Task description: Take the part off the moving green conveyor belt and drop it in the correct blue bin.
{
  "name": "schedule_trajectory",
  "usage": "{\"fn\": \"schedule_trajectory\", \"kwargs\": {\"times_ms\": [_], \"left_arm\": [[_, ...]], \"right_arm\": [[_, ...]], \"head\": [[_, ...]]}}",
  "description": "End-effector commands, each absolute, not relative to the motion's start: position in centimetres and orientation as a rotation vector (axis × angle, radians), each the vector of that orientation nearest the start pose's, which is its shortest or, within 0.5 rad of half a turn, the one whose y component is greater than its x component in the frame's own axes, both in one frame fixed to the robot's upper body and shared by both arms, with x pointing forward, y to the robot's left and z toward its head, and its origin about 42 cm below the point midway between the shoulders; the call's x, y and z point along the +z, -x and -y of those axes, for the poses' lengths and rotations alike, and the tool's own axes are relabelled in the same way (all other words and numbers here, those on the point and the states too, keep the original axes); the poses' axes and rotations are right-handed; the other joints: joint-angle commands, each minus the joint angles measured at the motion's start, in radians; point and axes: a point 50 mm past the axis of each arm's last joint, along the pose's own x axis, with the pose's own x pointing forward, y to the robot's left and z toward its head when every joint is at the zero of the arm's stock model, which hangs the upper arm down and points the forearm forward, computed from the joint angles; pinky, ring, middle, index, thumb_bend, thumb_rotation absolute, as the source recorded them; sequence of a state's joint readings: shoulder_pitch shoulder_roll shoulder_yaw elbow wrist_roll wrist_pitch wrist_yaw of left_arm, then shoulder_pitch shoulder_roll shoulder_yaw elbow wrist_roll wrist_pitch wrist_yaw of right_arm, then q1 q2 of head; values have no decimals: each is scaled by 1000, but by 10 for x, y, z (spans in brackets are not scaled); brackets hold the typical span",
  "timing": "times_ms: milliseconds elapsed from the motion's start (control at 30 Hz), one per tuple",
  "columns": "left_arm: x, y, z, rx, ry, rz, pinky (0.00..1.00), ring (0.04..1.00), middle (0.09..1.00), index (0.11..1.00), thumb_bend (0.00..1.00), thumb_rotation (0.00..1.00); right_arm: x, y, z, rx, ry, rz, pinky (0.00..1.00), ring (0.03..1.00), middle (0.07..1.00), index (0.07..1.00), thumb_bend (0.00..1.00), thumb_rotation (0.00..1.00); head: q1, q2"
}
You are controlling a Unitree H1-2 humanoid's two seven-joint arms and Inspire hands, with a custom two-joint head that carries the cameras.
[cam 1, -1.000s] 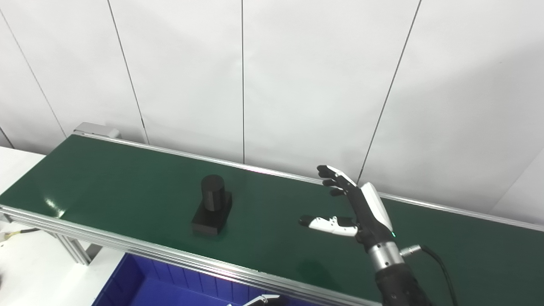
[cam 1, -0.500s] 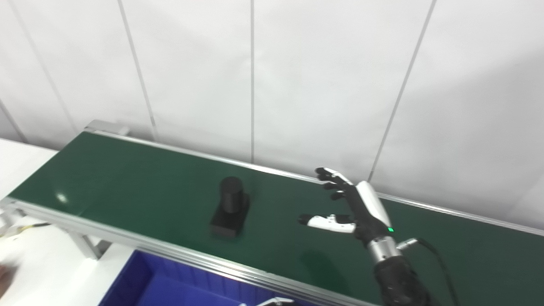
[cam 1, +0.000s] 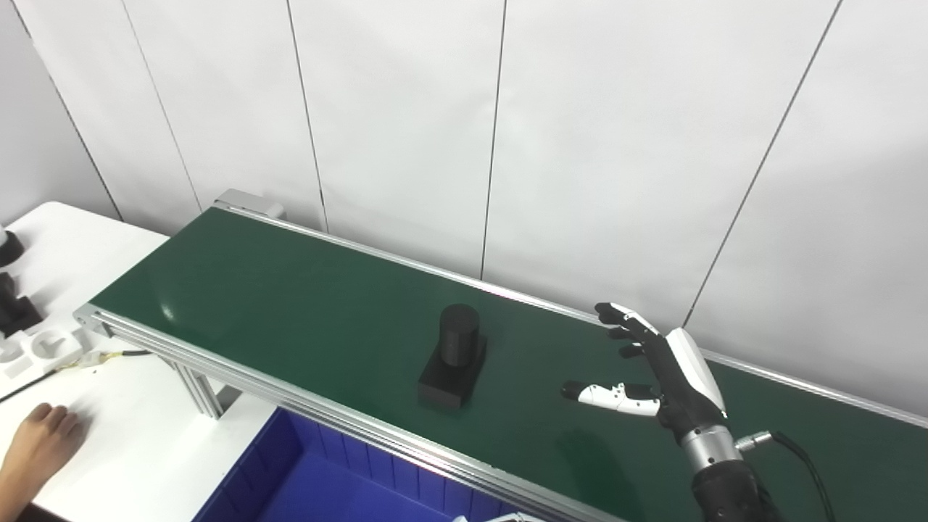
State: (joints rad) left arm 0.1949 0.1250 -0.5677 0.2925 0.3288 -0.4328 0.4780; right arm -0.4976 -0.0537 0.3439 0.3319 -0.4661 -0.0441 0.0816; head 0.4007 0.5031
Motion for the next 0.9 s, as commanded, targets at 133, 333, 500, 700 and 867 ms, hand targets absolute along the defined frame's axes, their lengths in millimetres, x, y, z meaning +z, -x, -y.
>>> {"fn": "schedule_trajectory", "kwargs": {"times_ms": [133,333,500,700,867], "left_arm": [[7,-162,-137,-186,-275,125,655,711,724,688,899,142],[8,-160,-142,-194,-287,127,656,717,731,697,890,167],[10,-158,-145,-187,-288,134,650,712,728,696,888,189],[12,-156,-149,-188,-300,142,649,714,730,697,865,230],[12,-154,-151,-177,-302,144,660,723,732,701,852,264]], "right_arm": [[192,-419,74,496,677,382,687,790,842,858,894,493],[194,-421,60,504,700,374,667,771,837,865,895,494],[198,-424,49,520,722,358,670,780,852,874,883,499],[201,-430,32,534,733,355,669,785,861,876,891,506],[201,-434,20,542,743,348,657,783,861,878,902,513]], "head": [[-50,2],[-112,11],[-155,21],[-226,35],[-250,38]]}}
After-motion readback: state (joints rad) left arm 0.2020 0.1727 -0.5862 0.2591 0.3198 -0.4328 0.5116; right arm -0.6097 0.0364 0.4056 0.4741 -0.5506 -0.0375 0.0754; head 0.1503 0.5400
